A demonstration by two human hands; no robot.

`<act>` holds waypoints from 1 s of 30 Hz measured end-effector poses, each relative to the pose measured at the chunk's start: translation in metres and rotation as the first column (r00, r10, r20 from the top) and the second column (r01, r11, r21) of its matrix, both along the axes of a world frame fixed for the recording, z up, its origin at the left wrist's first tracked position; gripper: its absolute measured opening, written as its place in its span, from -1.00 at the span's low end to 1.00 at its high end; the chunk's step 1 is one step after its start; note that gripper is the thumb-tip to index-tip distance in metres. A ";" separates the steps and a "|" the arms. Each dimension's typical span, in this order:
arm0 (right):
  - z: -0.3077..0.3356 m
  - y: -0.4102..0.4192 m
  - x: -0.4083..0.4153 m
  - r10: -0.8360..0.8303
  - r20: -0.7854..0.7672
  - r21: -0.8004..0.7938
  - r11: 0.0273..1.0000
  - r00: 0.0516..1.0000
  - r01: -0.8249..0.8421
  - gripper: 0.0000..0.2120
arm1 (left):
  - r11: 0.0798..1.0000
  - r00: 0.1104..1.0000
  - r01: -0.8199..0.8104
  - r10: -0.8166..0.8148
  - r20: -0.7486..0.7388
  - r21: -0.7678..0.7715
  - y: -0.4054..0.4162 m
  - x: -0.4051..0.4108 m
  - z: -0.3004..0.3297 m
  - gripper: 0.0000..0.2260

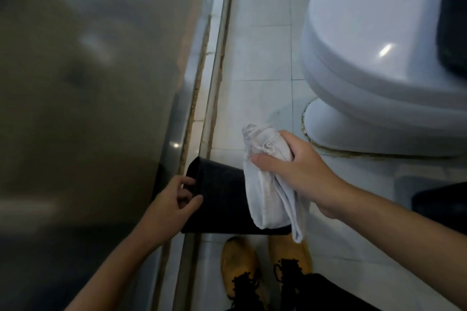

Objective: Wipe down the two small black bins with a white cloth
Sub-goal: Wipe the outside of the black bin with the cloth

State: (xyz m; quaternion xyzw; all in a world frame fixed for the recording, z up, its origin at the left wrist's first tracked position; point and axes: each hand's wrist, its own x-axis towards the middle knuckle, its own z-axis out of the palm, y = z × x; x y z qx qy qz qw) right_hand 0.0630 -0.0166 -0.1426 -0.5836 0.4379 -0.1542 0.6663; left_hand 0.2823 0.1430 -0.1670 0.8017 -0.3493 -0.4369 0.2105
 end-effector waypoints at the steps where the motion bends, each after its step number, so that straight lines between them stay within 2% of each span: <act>1: 0.009 -0.003 -0.002 0.000 -0.004 0.019 1.000 1.000 0.000 -0.77 | 1.000 1.000 -0.001 0.001 0.015 0.010 -0.002 0.001 0.004 -0.71; 8: 0.051 -0.009 -0.014 -0.045 -0.067 0.061 0.997 0.997 0.049 -0.71 | 0.998 0.993 0.062 -0.064 0.100 0.025 -0.005 -0.007 0.031 -0.70; 12: 0.069 -0.008 -0.017 -0.044 -0.061 0.094 0.994 0.997 0.050 -0.69 | 0.988 0.955 0.129 -0.101 0.280 -0.085 -0.007 -0.001 0.083 -0.81; 14: 0.080 -0.006 -0.017 -0.027 -0.055 0.099 0.995 0.998 0.033 -0.64 | 0.978 0.974 0.136 -0.102 0.205 -0.159 -0.016 -0.005 0.128 -0.84; 15: 0.087 -0.005 -0.016 -0.014 -0.057 0.098 0.995 0.998 0.020 -0.62 | 0.978 0.990 0.106 -0.088 0.108 -0.177 -0.021 -0.014 0.149 -0.75; 17: 0.105 -0.002 -0.011 0.010 -0.064 0.095 0.996 0.998 -0.004 -0.59 | 0.994 0.995 0.005 -0.015 -0.094 -0.106 -0.034 -0.044 0.180 -0.52; 19: 0.122 0.002 -0.006 0.003 -0.080 0.106 0.994 0.997 0.006 -0.61 | 1.000 0.982 -0.016 0.019 -0.188 0.019 -0.044 -0.084 0.192 -0.41; 21: 0.141 0.011 -0.004 -0.015 -0.098 0.134 0.991 0.995 0.028 -0.67 | 0.993 0.946 -0.117 0.113 -0.304 0.006 -0.043 -0.115 0.194 -0.52; 23: 0.152 0.021 -0.010 -0.060 -0.130 0.123 0.990 0.990 0.076 -0.66 | 0.951 0.882 -0.302 0.254 -0.398 -0.062 -0.036 -0.131 0.192 -0.80; 25: 0.151 0.035 -0.027 -0.141 -0.131 0.181 0.970 0.981 0.164 -0.61 | 0.898 0.834 -0.428 0.349 -0.427 -0.104 -0.028 -0.141 0.186 -0.90; 26: 0.148 0.044 -0.038 -0.162 -0.110 0.237 0.954 0.981 0.184 -0.61 | 0.887 0.841 -0.443 0.360 -0.404 -0.132 -0.025 -0.146 0.182 -0.91; 28: 0.142 0.056 -0.056 -0.188 -0.013 0.348 0.920 0.982 0.180 -0.66 | 0.892 0.879 -0.414 0.341 -0.333 -0.180 -0.024 -0.155 0.174 -0.90; 30: 0.137 0.059 -0.062 -0.186 0.075 0.419 0.898 0.980 0.138 -0.61 | 0.900 0.904 -0.386 0.326 -0.276 -0.202 -0.027 -0.157 0.170 -0.90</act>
